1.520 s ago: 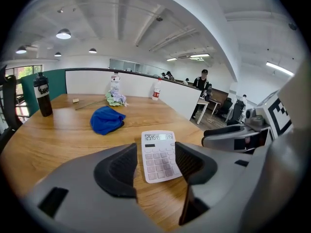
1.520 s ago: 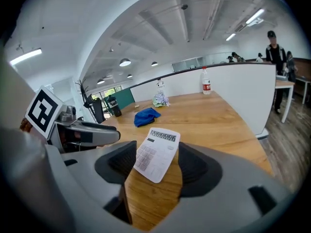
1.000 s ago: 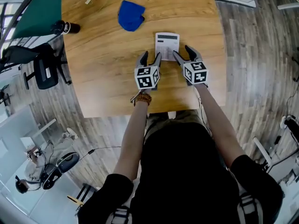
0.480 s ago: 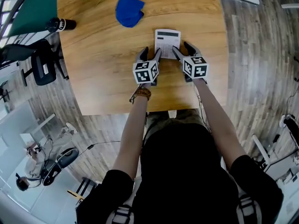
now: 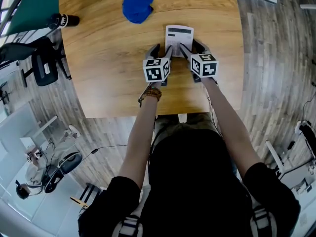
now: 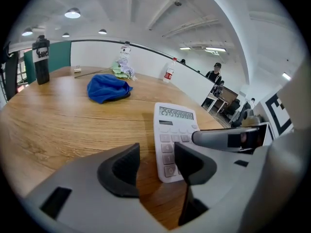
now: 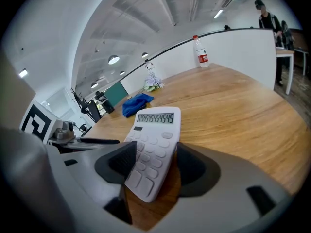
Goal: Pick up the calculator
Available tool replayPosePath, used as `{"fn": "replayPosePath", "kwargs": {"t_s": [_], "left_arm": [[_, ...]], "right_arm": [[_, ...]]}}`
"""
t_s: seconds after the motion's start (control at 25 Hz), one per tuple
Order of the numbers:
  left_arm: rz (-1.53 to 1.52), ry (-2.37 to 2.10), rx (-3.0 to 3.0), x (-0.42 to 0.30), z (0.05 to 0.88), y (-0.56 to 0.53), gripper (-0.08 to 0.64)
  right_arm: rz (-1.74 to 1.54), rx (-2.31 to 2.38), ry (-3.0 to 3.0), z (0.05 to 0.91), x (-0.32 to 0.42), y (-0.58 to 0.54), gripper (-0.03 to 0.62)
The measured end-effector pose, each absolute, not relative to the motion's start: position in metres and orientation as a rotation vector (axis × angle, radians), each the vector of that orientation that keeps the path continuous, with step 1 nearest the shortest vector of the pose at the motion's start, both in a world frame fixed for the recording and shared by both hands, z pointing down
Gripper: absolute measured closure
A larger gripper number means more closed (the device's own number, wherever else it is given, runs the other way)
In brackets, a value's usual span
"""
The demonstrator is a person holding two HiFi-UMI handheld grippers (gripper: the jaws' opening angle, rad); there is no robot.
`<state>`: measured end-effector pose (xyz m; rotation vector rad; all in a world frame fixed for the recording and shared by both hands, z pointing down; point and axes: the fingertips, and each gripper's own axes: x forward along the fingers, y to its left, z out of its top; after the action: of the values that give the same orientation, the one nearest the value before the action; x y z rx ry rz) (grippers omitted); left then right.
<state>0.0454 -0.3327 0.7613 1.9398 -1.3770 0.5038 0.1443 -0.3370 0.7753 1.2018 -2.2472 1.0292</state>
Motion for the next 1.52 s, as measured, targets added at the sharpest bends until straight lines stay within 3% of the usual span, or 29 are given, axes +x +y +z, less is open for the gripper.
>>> {"fn": "replayPosePath", "kwargs": {"t_s": [0.12, 1.0, 1.52], "left_arm": [[0.428, -1.29, 1.959, 0.057, 0.759, -0.331, 0.364], [0.303, -1.384, 1.894, 0.062, 0.753, -0.309, 0.336], [0.208, -1.491, 1.899, 0.036, 0.709, -0.286, 0.337]], "right_arm": [[0.974, 1.181, -2.206, 0.78, 0.142, -0.337, 0.323], [0.89, 1.139, -2.236, 0.772, 0.136, -0.32, 0.344], [0.769, 1.059, -2.355, 0.727, 0.111, -0.305, 0.345]]}}
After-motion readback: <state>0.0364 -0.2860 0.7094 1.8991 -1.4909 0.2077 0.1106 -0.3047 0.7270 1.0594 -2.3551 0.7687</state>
